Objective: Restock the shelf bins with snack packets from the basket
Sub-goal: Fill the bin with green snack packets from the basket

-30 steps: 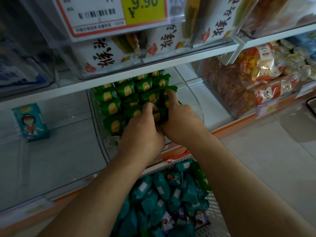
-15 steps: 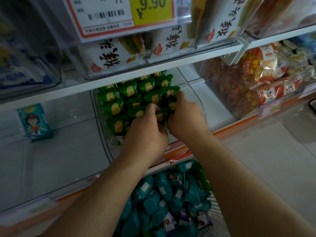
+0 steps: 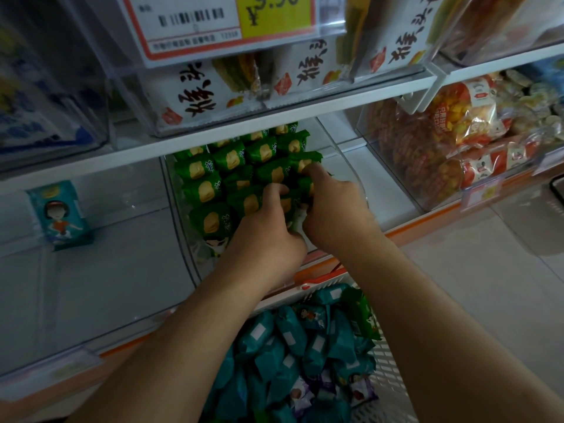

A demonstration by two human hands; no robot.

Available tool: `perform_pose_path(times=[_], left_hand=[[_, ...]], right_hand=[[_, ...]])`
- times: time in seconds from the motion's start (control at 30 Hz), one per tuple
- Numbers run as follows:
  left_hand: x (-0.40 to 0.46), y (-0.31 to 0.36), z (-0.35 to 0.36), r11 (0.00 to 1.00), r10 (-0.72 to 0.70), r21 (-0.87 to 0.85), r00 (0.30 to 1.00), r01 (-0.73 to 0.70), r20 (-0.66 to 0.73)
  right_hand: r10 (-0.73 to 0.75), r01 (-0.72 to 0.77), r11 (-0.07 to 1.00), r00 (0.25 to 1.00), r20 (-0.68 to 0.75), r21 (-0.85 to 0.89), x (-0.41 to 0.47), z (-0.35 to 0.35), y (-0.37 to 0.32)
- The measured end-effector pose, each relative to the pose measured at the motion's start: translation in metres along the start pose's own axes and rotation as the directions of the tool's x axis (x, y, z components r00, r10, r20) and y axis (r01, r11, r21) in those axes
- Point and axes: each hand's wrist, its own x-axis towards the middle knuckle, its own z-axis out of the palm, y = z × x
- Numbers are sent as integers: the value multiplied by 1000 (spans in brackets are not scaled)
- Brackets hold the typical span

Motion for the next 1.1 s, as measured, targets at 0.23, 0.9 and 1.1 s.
perform_pose_path(times=[0.23, 0.9, 1.1], left_hand=[[-8, 4, 6, 1000, -3, -22, 999, 4, 43], [-31, -2, 1, 987, 157, 3, 971, -159, -178], [-58, -3, 6, 943, 333, 58, 930, -328, -156]], right_hand=[[18, -20, 1000, 993, 115, 21, -3, -3, 1], [-196, 244, 961, 933, -303, 132, -48, -21, 27], [-121, 151, 973, 979, -166, 177, -100, -8, 65]])
